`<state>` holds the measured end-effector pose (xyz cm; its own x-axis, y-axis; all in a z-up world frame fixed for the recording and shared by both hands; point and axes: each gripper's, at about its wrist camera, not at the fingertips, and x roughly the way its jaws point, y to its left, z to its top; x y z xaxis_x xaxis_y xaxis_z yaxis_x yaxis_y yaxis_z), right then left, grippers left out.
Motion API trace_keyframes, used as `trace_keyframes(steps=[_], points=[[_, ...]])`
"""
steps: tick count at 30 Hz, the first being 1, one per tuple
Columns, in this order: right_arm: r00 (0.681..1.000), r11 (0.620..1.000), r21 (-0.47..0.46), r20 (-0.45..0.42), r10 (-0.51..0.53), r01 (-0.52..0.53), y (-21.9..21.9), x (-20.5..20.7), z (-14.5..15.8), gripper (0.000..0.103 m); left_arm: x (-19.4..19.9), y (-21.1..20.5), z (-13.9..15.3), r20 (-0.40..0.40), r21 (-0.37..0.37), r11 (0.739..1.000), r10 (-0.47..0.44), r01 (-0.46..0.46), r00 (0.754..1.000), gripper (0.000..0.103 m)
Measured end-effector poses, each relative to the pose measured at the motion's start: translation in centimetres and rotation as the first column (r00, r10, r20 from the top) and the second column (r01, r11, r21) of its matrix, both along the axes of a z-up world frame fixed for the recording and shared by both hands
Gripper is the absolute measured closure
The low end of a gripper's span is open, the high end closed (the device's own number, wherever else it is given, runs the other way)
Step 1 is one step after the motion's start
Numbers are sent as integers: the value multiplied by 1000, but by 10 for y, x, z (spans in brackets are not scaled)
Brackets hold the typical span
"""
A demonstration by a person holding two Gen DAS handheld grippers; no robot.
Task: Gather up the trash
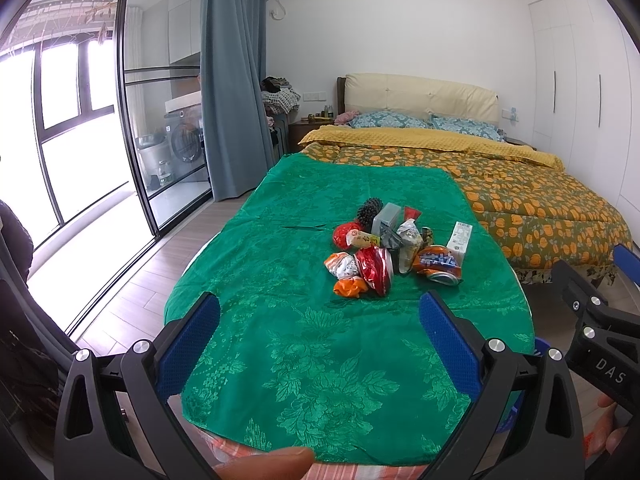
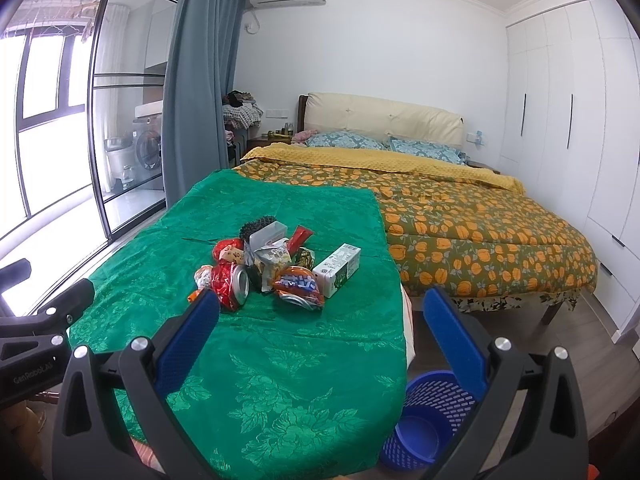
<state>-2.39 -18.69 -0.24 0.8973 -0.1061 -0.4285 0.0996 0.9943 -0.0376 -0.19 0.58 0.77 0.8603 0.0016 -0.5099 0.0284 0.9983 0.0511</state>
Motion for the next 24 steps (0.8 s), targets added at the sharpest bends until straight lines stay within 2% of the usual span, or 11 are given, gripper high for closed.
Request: trace_keyframes(steps=[8, 24], points=[[1000, 1000, 6, -9, 0, 0, -9, 4, -7, 5, 5, -1, -10, -10, 4, 1000, -23, 23, 1000, 4], [997, 999, 44, -79, -19, 23, -24, 28, -39, 4, 35, -15, -45, -89, 39, 997, -64, 67, 994, 4]])
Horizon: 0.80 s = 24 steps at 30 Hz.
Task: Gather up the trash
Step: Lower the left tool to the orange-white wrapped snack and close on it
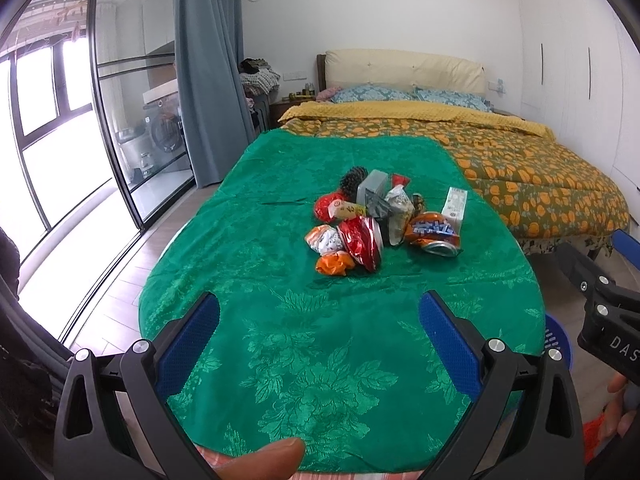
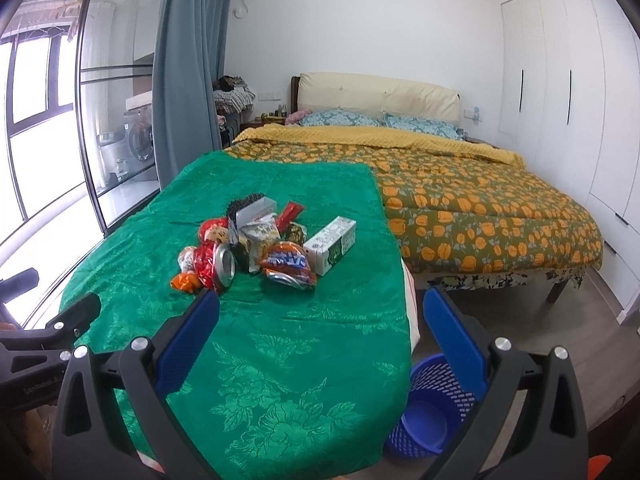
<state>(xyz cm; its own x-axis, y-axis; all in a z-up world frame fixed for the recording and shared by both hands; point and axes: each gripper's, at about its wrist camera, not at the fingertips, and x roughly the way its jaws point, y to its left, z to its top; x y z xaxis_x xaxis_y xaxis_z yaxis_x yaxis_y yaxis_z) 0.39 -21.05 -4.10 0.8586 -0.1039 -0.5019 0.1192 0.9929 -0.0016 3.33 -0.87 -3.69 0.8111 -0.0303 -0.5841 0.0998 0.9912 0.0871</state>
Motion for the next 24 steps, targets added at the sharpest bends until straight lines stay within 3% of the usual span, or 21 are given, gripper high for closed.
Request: trace_keyframes(steps=[7, 12, 15, 20, 24], points=[[999, 1000, 4, -53, -6, 6, -4, 19, -26, 5, 25, -1, -27, -88, -10, 1000, -15, 14, 996, 4], [990, 1000, 9, -141, -18, 20, -9, 38, -58, 5, 58, 10, -79, -261, -44, 999, -14, 3, 965, 4], [982, 1000, 22, -187, -6, 10, -8, 48, -75, 5, 70, 20, -103, -317, -40, 998, 28, -43, 948, 4], [969, 999, 40, -245, 32, -23, -3, 66, -96, 5, 83, 29, -122, -361, -51, 997, 28, -50, 932, 4], [954, 998, 54, -294, 55, -41, 1, 80, -114, 5, 100, 30, -126, -355, -98, 995, -23, -12, 935, 4]])
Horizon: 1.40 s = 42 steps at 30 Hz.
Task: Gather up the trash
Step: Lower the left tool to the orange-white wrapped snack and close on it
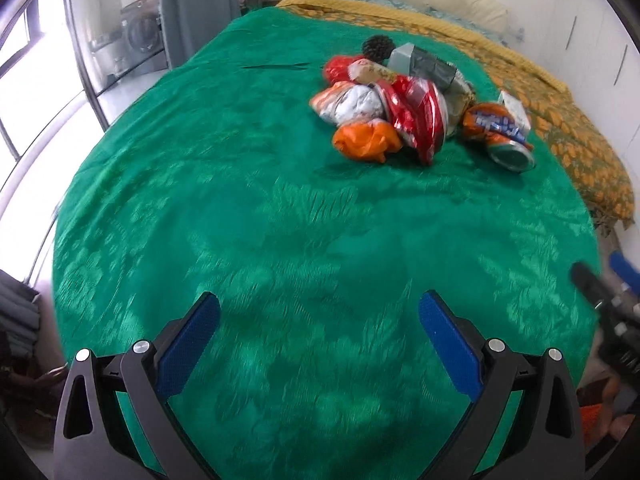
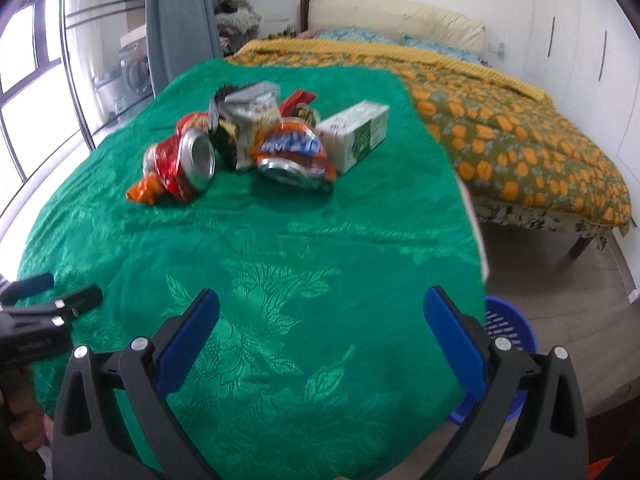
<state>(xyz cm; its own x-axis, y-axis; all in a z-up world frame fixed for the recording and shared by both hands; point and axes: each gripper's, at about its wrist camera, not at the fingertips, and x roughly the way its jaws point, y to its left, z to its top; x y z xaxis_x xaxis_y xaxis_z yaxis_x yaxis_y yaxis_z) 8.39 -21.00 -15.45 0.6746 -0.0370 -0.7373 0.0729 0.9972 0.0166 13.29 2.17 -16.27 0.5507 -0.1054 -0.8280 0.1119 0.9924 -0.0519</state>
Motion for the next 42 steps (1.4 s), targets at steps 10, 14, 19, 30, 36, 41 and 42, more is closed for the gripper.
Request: trace_keyframes(steps=[10, 14, 19, 30, 36, 41, 42], points=[[999, 1000, 19, -41, 0, 0, -2, 11, -13, 5, 92, -23, 2, 34, -18, 992, -127, 128, 991, 10], [999, 1000, 20, -43, 0, 1, -5, 11, -12, 5, 109, -25, -5, 32, -24, 987, -159, 160, 987, 25], [999, 1000, 27, -39, -3, 4, -9, 12, -10, 5, 107, -21, -2, 35, -57, 975, -212, 214, 977, 83], [999, 996, 71, -7, 48, -47, -12, 23, 0, 5, 57, 22, 6, 5, -154, 958, -245, 243, 969, 60], [996, 990, 103, -12, 93, -92, 8, 18, 0, 5, 96, 0, 7, 50, -135, 962, -232, 237, 971, 53], [995, 991, 93, -12, 97, -95, 10, 9, 0, 5, 128, -18, -3, 52, -75, 967, -239, 243, 970, 48], [995, 992, 91, -13, 94, -93, 9, 7, 0, 5, 133, -20, -3, 58, -66, 968, -240, 244, 969, 46]])
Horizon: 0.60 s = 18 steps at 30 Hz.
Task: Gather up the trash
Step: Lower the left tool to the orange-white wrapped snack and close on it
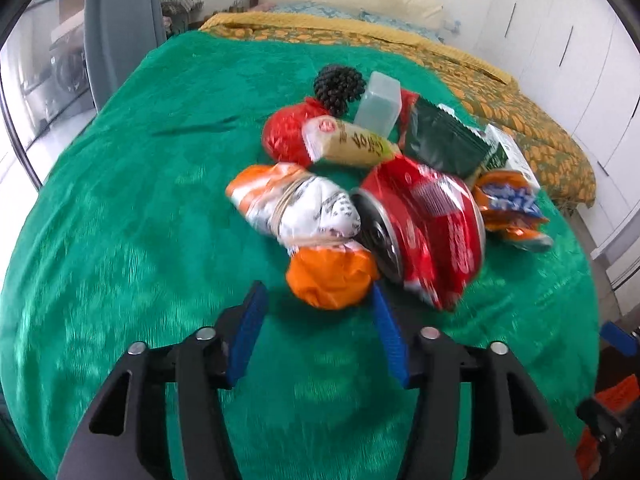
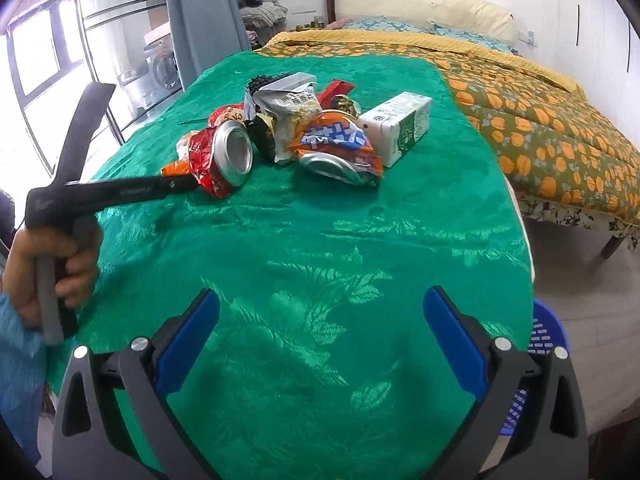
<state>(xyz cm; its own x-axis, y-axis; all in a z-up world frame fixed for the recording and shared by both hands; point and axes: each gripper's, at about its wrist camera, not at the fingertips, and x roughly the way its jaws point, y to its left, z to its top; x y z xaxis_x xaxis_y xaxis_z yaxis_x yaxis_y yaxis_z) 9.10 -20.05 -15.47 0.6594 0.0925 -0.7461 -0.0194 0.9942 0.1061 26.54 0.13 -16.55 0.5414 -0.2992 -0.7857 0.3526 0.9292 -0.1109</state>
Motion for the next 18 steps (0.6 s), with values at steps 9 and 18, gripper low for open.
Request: trace_keyframes(steps=[9, 18], points=[[1000, 1000, -1, -1, -2, 2, -2, 0, 0, 5, 3, 2, 2, 8, 12, 1000, -13, 13, 1000, 63], [1000, 1000, 3, 1, -7, 7, -4, 0, -1, 5, -11, 44, 11, 1, -39, 999, 35, -35, 999, 42]])
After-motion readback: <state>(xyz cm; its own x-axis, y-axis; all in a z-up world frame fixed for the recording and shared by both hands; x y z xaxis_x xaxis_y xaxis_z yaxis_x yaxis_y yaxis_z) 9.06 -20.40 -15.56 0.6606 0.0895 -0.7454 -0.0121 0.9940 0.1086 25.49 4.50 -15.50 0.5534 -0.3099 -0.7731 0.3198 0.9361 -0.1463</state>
